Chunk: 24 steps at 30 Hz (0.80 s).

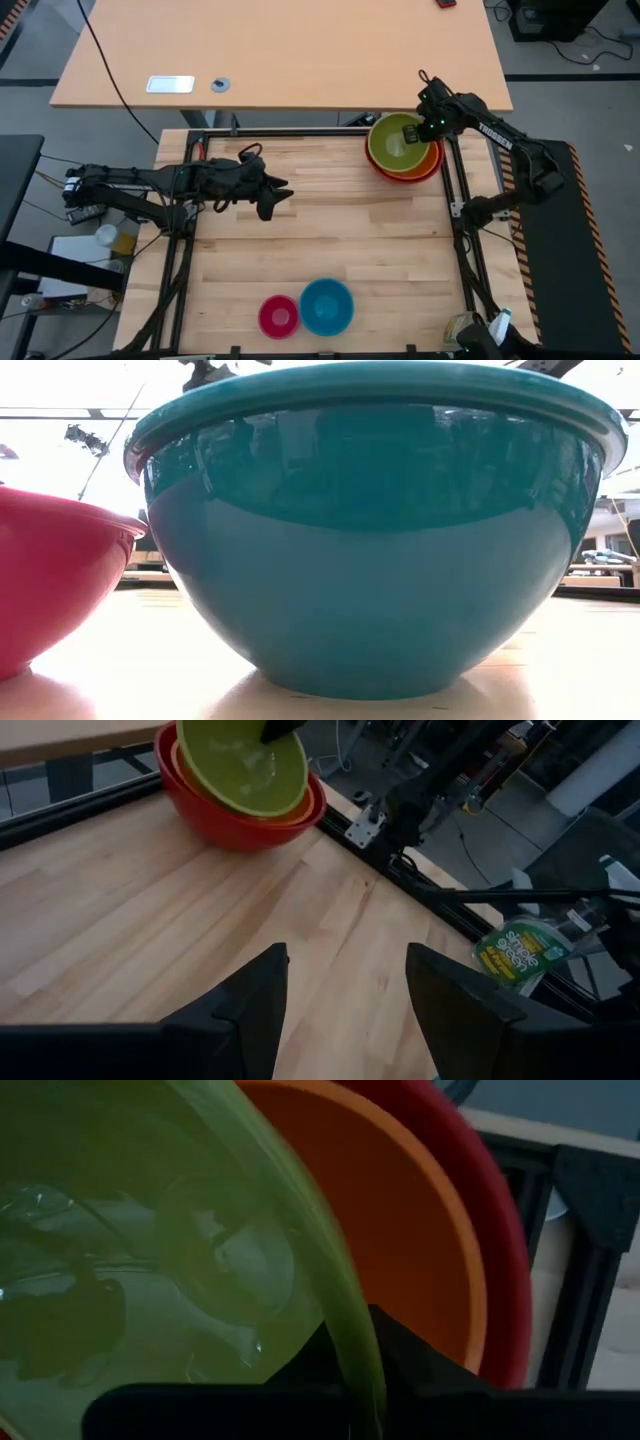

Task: Nest bowls inside each other
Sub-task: Stack the green bowl on the orange bowl

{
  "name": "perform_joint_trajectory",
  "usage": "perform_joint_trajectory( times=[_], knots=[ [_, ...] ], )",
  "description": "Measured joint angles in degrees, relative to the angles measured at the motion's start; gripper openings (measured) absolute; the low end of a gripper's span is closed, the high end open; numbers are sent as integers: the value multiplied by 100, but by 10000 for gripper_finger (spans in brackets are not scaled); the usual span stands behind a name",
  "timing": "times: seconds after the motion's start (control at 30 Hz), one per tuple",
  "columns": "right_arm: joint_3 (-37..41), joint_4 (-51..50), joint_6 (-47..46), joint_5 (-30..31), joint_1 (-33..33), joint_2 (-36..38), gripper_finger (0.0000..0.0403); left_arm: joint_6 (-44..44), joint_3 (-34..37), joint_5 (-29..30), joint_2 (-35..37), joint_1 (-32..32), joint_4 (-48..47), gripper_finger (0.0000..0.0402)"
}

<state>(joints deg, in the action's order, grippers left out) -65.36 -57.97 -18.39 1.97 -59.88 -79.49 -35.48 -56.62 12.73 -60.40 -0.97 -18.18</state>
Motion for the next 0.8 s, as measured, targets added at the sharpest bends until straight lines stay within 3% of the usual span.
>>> perform_joint_trajectory(
  times=[0.23,0.6,0.8],
  knots=[
    [0,-215,33,311,132,-209,53,30,0,-325,0,2,-8,206],
    [0,-248,-249,444,220,-198,183,174,0,-503,0,0,-12,206],
    [0,-609,-470,639,424,-187,202,181,0,-557,2,0,-10,206]
  ],
)
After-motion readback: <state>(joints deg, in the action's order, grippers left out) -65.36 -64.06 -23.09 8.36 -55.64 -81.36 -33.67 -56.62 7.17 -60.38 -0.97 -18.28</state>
